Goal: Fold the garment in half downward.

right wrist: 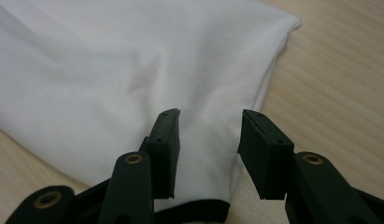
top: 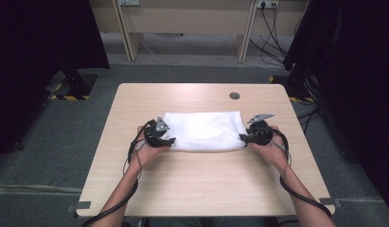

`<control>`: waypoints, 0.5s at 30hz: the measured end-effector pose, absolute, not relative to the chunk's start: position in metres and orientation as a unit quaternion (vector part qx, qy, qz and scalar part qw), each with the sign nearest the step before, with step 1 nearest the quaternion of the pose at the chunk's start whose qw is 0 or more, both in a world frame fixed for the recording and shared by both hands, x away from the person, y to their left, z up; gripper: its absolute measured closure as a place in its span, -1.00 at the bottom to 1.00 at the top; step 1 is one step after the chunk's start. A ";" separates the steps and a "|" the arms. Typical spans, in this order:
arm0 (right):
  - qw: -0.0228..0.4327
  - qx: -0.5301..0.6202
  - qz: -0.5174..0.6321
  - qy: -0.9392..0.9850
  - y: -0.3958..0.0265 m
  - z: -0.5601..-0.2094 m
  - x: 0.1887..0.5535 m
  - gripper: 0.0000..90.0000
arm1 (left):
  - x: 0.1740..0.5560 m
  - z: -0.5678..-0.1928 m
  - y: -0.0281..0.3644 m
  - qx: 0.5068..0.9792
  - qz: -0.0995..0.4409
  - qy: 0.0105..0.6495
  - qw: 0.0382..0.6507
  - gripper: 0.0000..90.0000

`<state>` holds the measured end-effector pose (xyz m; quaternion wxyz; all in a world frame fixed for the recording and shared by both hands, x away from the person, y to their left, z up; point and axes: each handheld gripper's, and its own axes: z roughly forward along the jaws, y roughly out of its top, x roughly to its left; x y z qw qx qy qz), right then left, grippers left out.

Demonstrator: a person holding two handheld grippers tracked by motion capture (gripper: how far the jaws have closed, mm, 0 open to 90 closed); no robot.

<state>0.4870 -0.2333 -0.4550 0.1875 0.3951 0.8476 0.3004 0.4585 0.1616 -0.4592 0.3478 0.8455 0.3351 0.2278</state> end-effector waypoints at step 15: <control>0.204 0.368 0.293 0.859 -0.228 -0.463 0.472 0.38 | 0.468 -0.466 0.183 0.828 0.202 0.385 0.354 -0.07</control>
